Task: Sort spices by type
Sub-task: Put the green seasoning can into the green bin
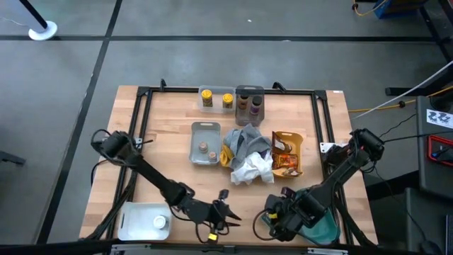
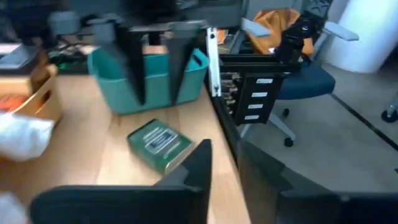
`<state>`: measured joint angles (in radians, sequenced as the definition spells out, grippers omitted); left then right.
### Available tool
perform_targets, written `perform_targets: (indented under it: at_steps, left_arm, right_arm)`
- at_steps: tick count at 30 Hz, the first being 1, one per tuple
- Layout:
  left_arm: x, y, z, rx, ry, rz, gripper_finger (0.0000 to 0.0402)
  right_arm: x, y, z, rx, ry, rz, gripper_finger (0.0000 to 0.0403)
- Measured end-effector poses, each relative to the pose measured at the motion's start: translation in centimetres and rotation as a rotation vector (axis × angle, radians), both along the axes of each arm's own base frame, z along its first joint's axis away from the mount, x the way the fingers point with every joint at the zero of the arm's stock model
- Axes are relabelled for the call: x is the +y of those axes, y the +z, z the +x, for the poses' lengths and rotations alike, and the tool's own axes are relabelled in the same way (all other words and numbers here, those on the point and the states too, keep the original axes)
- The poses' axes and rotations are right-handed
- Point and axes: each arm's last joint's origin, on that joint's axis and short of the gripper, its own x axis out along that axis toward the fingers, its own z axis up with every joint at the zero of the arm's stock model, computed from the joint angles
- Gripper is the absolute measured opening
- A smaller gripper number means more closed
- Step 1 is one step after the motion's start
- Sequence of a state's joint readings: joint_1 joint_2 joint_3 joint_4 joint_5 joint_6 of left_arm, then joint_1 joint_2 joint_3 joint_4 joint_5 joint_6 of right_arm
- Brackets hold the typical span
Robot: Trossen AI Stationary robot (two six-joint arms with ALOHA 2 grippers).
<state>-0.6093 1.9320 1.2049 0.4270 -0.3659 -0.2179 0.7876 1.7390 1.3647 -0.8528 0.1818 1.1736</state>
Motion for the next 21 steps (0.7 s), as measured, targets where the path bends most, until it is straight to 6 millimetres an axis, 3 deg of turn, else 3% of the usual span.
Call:
perform_targets:
  at_steps: [5, 11, 17, 21]
  left_arm:
    - [-1.4, -0.6, 2.9, -0.025, -0.043, 0.029, 0.0007]
    - [-2.4, -2.3, 6.4, -0.048, -0.038, 0.077, 0.0008]
    - [-1.8, -4.1, 9.1, -0.049, -0.007, 0.106, 0.0004]
    - [-0.8, -5.7, 10.2, -0.022, 0.026, 0.103, 0.0002]
  right_arm:
    - [-0.6, -0.2, -0.5, 0.056, -0.002, -0.06, 0.0123]
    - [-1.1, -0.4, -0.9, 0.101, -0.003, -0.12, 0.0062]
    - [-1.2, -0.4, -1.1, 0.116, -0.001, -0.131, 0.001]
    - [-1.2, -0.4, -1.1, 0.109, -0.003, -0.137, 0.0009]
